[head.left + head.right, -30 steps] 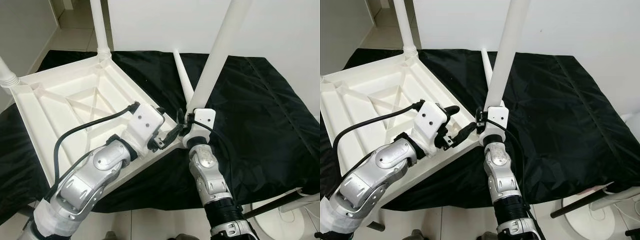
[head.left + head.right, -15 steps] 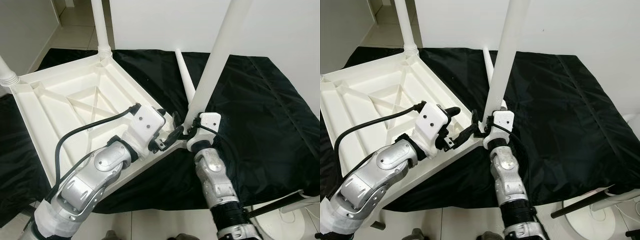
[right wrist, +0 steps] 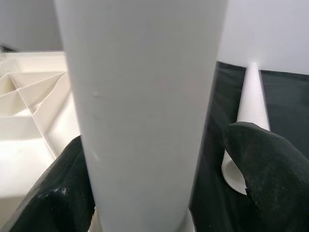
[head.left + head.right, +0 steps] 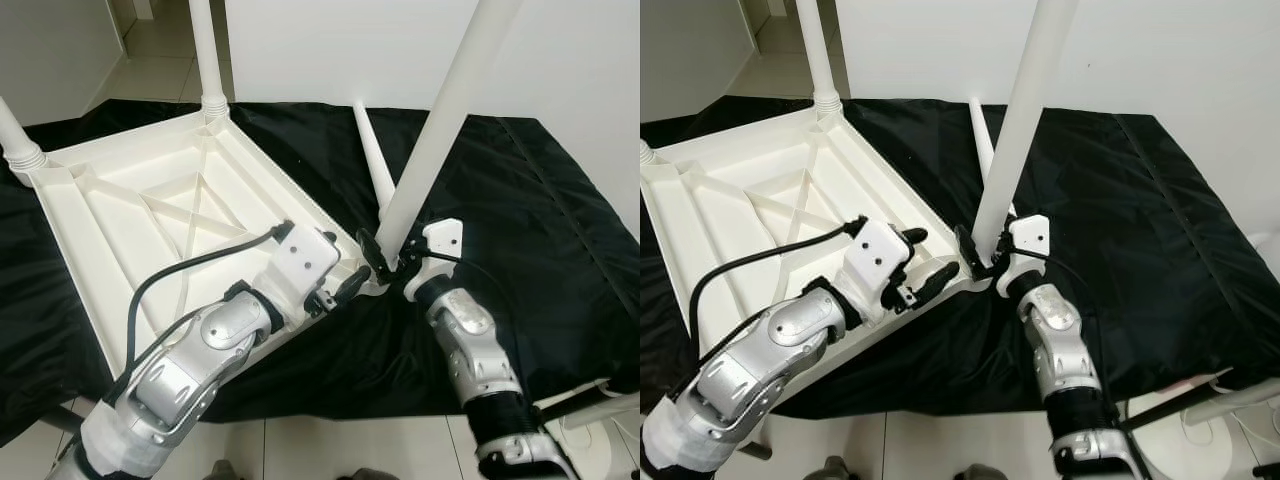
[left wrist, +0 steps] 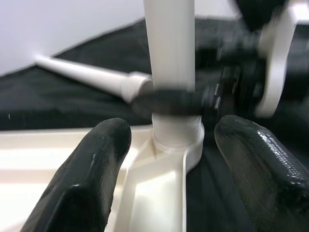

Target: Building children table

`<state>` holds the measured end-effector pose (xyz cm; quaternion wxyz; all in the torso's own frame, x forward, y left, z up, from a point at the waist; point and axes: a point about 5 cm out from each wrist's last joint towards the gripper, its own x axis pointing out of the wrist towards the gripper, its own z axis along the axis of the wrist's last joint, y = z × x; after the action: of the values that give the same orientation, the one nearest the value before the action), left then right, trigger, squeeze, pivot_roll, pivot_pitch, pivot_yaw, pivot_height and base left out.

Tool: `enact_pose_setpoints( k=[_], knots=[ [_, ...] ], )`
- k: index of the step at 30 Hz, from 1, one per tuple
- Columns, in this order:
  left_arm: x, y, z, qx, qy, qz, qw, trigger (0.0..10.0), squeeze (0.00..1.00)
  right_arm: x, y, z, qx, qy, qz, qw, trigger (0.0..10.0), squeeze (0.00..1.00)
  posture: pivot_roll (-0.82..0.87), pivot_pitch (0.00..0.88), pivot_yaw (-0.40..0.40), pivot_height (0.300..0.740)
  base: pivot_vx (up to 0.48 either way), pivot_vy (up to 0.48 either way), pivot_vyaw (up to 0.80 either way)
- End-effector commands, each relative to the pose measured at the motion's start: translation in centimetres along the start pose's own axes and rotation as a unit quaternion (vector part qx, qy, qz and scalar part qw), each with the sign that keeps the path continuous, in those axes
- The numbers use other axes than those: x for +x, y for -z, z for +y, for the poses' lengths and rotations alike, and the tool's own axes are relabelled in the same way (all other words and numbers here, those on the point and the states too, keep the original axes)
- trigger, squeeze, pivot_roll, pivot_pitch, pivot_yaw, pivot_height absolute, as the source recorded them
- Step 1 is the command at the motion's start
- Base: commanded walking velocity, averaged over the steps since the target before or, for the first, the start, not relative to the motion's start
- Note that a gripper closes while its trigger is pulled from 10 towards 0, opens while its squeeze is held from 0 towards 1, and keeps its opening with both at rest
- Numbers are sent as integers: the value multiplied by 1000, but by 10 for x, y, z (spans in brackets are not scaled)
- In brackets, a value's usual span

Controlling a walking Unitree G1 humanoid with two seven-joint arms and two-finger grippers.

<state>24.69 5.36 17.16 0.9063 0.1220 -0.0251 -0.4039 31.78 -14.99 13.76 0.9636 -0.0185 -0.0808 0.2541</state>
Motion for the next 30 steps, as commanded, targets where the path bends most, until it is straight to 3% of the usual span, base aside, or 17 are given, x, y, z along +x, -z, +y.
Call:
enact_pose_setpoints(
  k=[1,16,17,18,19,20,21,23,24,29,30],
  knots=[
    [1,5,-4,9,29,7,1000,10000,0,1,1,0,1,-17,1,1000,10000,0,4,0,-30,740,0,0,0],
    [8,2,1,21,5,6,1000,10000,0,19,-4,-8,-22,-125,24,992,9804,0,7,0,-25,740,0,0,0],
    [9,1,1,23,5,4,1000,10000,0,20,-3,-8,-18,-135,26,990,8392,0,11,2,-25,740,0,0,0],
    [9,1,1,23,5,4,1000,10000,0,20,-3,-8,-18,-135,26,990,8392,0,11,2,-25,740,0,0,0],
    [9,0,0,25,6,2,1000,10000,0,23,-2,-7,-16,-144,32,989,7333,0,13,1,-25,740,0,0,0],
    [9,0,0,25,6,2,1000,10000,0,23,-2,-7,-16,-144,32,989,7333,0,13,1,-25,740,0,0,0],
    [10,0,-1,26,8,1,1000,10000,0,24,0,-7,-14,-150,36,988,4667,0,16,1,-25,740,0,0,0],
    [11,-1,-3,29,9,-1,1000,10000,0,27,2,-6,-11,-155,44,987,4471,0,19,1,-27,740,0,0,0],
    [11,-2,-3,32,10,-2,999,10000,0,28,4,-7,-8,-156,49,986,3569,0,20,0,-27,740,0,0,0],
    [11,-3,-3,34,10,-4,999,10000,0,29,7,-8,-6,-157,59,986,3176,0,22,0,-29,740,0,0,0],
    [12,-4,-3,35,9,-5,999,10000,0,29,9,-9,-3,-154,64,986,0,0,22,0,-29,740,0,0,0]
  ],
)
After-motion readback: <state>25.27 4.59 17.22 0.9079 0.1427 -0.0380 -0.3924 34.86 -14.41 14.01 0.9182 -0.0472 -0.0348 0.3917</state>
